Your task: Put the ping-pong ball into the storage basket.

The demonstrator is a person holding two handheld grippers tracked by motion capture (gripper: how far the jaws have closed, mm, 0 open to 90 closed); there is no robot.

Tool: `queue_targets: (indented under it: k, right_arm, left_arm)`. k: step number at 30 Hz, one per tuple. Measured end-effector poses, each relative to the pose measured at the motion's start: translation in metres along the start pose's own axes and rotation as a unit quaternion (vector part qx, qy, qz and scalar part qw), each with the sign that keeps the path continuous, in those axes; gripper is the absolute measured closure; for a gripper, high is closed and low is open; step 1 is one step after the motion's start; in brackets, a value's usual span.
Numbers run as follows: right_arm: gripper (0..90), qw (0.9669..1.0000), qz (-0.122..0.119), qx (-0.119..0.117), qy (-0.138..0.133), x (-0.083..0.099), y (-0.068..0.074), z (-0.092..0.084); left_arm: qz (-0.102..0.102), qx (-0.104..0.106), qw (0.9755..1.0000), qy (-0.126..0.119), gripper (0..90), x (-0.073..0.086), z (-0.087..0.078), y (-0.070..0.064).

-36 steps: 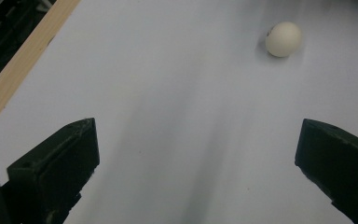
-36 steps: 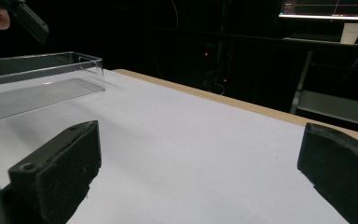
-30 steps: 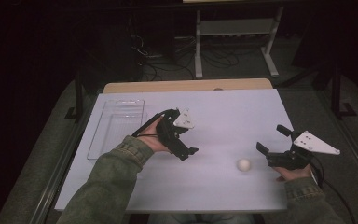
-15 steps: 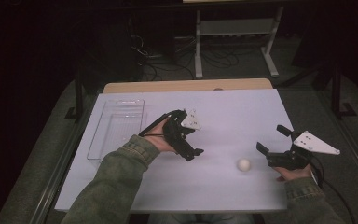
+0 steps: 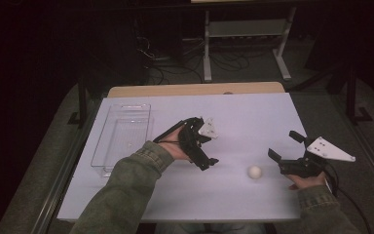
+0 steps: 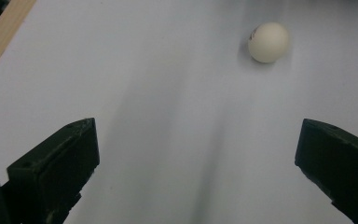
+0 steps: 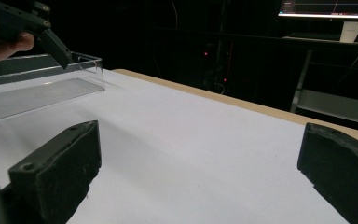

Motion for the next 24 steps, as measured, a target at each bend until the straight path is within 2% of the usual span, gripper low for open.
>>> queue_targets:
  k: [24]
  right_arm:
    - [0.0, 1.0, 0.0, 0.001, -0.002, 0.0, -0.001, 0.0]
  left_arm:
    - [0.016, 0.021, 0.9997, 0.003, 0.0, -0.015, 0.026, -0.01]
Point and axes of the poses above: each handheld gripper's, and its own axes: z roughly forward along the jaws, x roughly out of its underside, y roughly to its left, the point moved 6 cm from there along z, roughly forward along the jaws, and after that the axes turned 9 degrees about z, right-handed, at the moved point
